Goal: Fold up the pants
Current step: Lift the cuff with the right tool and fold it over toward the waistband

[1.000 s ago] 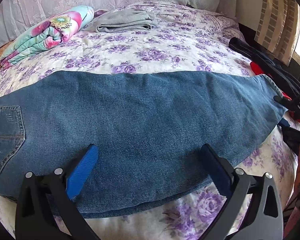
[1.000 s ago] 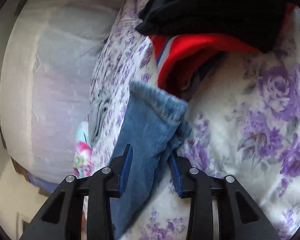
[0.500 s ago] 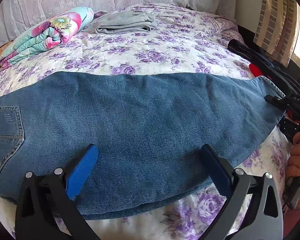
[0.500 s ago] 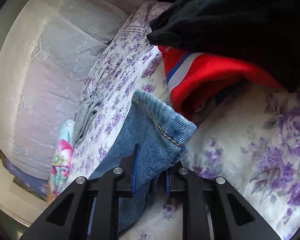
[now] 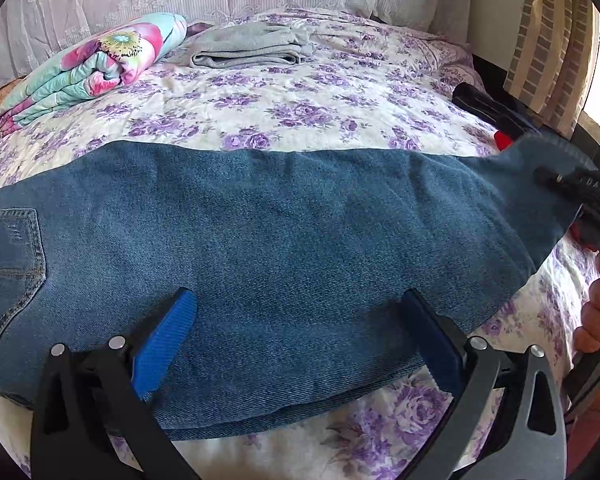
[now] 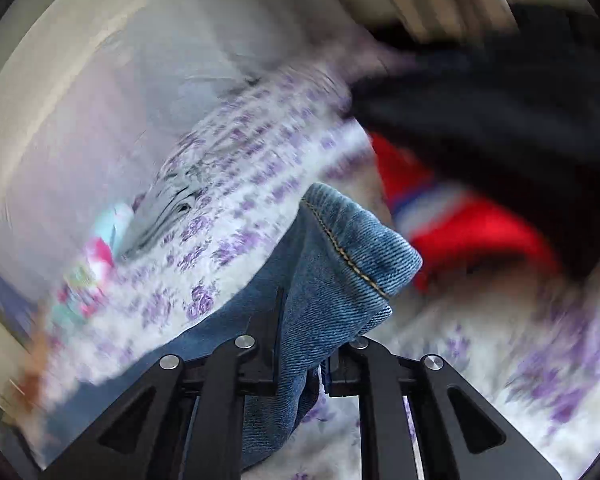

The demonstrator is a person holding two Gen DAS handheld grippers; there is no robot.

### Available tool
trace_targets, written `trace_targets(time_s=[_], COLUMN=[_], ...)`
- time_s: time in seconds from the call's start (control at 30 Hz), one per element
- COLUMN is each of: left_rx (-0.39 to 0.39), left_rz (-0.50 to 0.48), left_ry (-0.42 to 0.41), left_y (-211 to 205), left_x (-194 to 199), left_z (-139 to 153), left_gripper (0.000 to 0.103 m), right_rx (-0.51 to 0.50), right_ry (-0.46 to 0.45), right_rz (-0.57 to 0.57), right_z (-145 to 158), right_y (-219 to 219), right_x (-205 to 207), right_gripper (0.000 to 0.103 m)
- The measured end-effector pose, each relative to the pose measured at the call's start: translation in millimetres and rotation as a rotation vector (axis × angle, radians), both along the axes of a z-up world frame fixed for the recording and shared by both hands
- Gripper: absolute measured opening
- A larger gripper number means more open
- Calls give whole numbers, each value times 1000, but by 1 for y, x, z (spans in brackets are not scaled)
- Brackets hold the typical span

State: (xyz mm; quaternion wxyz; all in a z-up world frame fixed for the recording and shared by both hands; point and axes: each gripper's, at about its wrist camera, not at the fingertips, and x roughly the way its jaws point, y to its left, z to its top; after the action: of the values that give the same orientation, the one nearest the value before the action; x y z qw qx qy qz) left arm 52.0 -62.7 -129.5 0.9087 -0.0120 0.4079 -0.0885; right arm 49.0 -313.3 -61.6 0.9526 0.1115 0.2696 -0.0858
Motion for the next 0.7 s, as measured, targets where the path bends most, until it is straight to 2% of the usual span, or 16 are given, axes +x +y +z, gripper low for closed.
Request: trace_targets(time_s=[0.07,0.17,0.23,0.3,0.4,0.5,0.57,0.63,0.7], left_rx=[-21,-177,-227,-214,-207,-241,-231,-235,-243], left_rz=[-4,-25,10,60,136,224,257,267,261], left_ry=[0,13,-33,-105,-136,-148,-171,-180,-183], left_y=[3,28,52,77,110,142,152,160,167], left_x=[0,-2,-7,-13,-13,-14,-18,-20,-21], left_z=[1,12,24,38,45,44,46,45,44], left_gripper=[99,99,99,99,99,99,99,99,99], right_rx=[-258,-578,-774,-922,-1154,-1316,-1405,-1486,-1524], right_ry=[-48,-101,-121,-128,-124,-97,-50,-30,-3], right_rz=[62,197,295,394,568,730,839,878,897], right_z=[18,26,21,13,-13,-42,-65,-81,-89], right_y=[44,107,145,175,219,250,263,268,271], right_x=[-6,-16,-19,-23,-34,-49,-57,-60,-60], right_gripper=[14,14,14,14,14,14,14,14,14])
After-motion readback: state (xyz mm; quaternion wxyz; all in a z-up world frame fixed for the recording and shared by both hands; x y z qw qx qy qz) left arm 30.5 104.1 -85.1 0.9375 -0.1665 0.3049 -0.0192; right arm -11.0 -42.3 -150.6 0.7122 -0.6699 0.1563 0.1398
